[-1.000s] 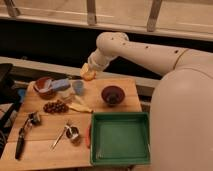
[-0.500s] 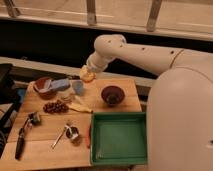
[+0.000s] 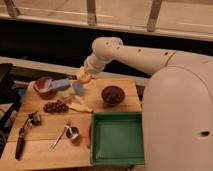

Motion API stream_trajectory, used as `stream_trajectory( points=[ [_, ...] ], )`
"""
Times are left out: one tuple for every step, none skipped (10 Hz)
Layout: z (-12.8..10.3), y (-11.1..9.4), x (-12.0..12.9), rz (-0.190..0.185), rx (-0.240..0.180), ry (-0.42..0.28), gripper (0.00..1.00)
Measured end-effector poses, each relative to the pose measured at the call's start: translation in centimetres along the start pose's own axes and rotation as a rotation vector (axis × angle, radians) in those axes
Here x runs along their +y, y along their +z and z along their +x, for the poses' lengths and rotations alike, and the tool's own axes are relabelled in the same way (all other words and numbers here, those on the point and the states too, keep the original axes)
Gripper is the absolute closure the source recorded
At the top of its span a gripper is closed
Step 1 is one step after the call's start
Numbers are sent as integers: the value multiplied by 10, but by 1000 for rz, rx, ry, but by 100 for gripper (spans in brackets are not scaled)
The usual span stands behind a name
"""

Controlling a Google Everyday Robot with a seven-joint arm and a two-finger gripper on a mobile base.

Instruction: Place apple in plastic cup

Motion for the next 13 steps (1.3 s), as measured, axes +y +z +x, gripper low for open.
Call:
stream_trajectory(
  points=[
    [-3, 3, 0, -6, -7, -1, 100],
    [-6, 5, 0, -17, -14, 0, 100],
    [-11, 7, -3, -35, -25, 3, 100],
    [-16, 9, -5, -57, -35, 9, 100],
    [-22, 11, -7, -85, -47, 20, 100],
    [-26, 12, -12, -100, -55, 29, 100],
    [-36, 17, -21, -114, -60, 41, 100],
    [-42, 22, -24, -123, -58, 46, 100],
    [-44, 24, -24, -128, -58, 47, 100],
    [-45, 24, -26, -127, -58, 49, 100],
    [-44, 23, -28, -125, -57, 51, 100],
    [-43, 23, -28, -122, -55, 49, 100],
    [-38, 26, -27, -118, -45, 56, 100]
  ],
)
